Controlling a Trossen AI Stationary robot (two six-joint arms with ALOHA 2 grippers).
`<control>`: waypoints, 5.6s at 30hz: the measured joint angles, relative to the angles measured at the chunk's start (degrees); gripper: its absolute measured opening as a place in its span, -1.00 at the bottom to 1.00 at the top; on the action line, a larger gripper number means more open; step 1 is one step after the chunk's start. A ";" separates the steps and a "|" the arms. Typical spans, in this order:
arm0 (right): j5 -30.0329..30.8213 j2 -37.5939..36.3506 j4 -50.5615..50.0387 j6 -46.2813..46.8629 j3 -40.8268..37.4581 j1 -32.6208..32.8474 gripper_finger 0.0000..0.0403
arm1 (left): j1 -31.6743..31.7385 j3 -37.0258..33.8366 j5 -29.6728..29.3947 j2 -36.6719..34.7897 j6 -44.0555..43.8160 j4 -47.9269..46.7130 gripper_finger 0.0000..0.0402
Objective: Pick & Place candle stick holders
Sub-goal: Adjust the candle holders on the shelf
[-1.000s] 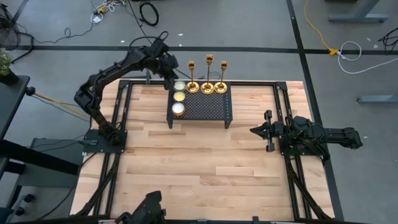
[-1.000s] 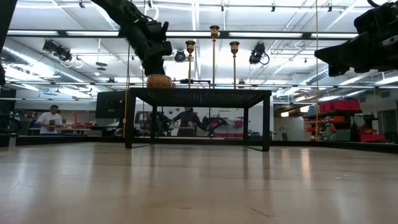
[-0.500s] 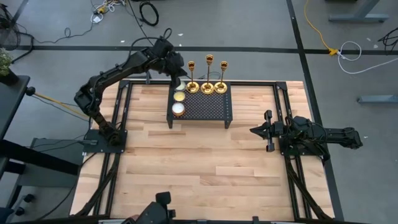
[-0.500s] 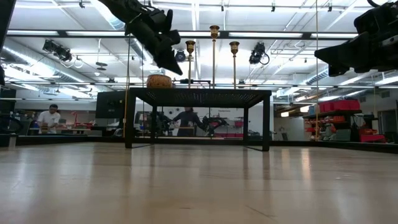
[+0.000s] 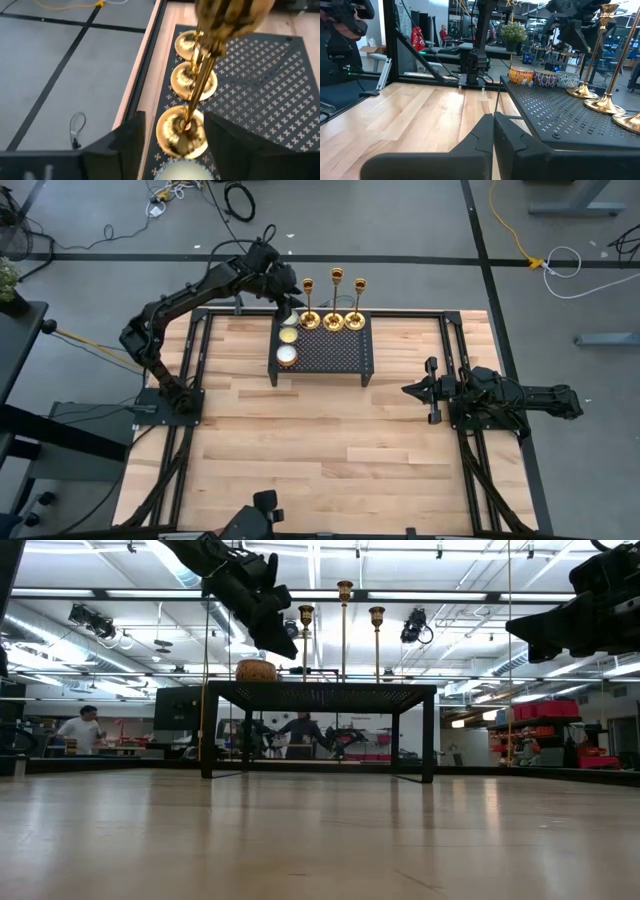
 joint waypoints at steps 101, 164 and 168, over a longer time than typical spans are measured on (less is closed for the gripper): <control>0.00 0.00 0.01 0.00 0.01 0.00 -0.93 | -2.29 9.67 4.31 -0.35 -7.37 1.87 -0.76; 0.04 0.00 0.01 0.00 0.01 -0.01 -0.93 | -22.21 9.91 0.80 5.46 -11.91 14.83 -0.87; 0.02 0.00 0.01 0.00 0.02 0.00 -0.93 | -22.16 9.88 -1.04 6.36 -11.95 16.11 -0.88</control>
